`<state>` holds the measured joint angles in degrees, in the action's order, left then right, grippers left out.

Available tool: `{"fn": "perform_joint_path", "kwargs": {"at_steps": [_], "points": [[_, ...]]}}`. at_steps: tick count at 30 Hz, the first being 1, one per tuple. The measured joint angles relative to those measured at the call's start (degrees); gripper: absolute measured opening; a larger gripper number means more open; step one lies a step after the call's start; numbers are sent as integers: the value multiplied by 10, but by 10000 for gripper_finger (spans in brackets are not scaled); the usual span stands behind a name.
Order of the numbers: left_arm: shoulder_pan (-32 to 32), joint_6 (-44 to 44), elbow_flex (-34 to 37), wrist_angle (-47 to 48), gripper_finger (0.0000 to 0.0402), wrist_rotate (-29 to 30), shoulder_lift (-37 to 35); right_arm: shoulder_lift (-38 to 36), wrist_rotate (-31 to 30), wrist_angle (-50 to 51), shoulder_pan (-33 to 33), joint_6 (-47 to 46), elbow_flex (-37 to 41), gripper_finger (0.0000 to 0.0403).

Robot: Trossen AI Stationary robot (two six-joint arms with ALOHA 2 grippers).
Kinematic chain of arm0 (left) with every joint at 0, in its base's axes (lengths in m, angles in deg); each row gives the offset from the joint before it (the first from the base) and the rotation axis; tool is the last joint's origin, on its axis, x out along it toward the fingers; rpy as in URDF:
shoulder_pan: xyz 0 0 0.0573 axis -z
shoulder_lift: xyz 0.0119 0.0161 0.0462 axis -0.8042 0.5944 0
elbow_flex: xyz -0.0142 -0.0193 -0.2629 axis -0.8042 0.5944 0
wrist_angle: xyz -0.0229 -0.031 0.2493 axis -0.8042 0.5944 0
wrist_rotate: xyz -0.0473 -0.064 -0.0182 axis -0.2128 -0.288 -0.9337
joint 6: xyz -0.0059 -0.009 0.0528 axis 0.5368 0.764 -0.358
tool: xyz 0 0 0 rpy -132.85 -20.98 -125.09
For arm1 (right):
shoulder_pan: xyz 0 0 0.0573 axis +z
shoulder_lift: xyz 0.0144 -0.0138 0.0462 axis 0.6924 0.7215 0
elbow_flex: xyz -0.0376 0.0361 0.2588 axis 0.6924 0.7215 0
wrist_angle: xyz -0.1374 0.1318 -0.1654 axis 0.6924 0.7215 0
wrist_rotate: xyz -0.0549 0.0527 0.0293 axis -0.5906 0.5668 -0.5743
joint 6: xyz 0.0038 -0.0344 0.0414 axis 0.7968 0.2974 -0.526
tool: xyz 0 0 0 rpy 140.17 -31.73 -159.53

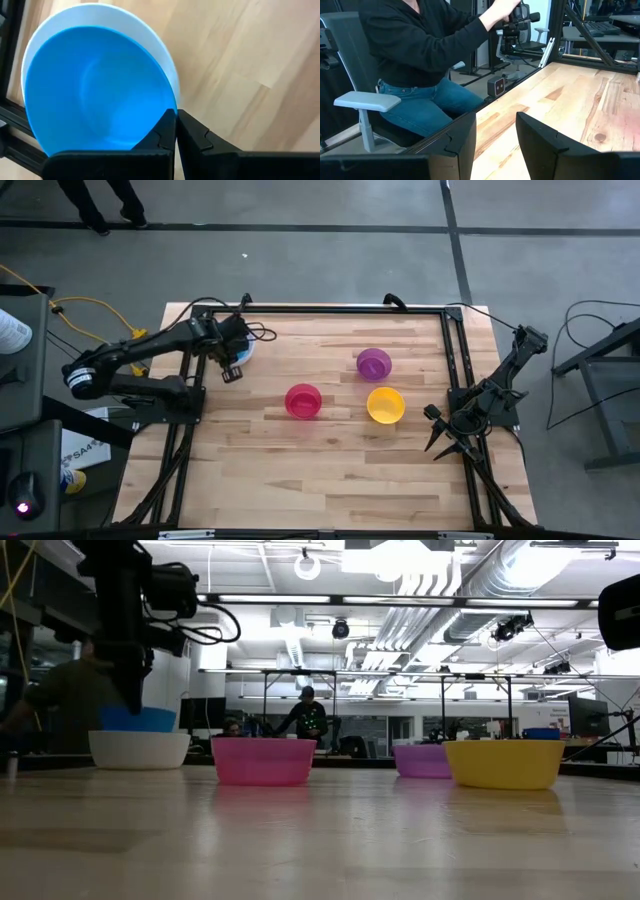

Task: Nest bowls inside each other
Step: Stack the blue bowl on top of the white bowl, then stack the red bowl on top of the blue bowl

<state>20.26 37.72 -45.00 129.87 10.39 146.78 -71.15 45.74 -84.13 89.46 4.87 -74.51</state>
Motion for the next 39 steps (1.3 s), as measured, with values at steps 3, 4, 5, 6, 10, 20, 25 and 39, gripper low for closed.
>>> {"fn": "perform_joint_path", "kwargs": {"at_steps": [3, 4, 5, 6, 10, 20, 25, 39], "points": [[-6, -16, 10, -21, 0, 0, 1, 0, 0, 0, 0, 0, 0, 133], [-8, -21, 14, -26, 0, -2, 1, 0, 0, 0, 0, 0, 0, 133], [-10, -26, 16, -29, 0, -3, 1, 0, 0, 0, 0, 0, 0, 133], [-13, -30, 18, -31, 0, -3, 1, 0, 0, 0, 0, 0, 0, 133], [-14, -34, 19, -34, 0, -1, 8, 0, 0, 0, 0, 0, 0, 133], [-13, -46, 19, -43, 39, -26, 29, 0, 0, 0, 0, 0, 0, 133], [-13, -46, 19, -55, 56, -23, 31, 0, 0, 0, 0, 0, 0, 133], [-12, -46, -23, -43, 58, -16, 31, 0, 0, 0, 0, 0, 0, 133]]}}
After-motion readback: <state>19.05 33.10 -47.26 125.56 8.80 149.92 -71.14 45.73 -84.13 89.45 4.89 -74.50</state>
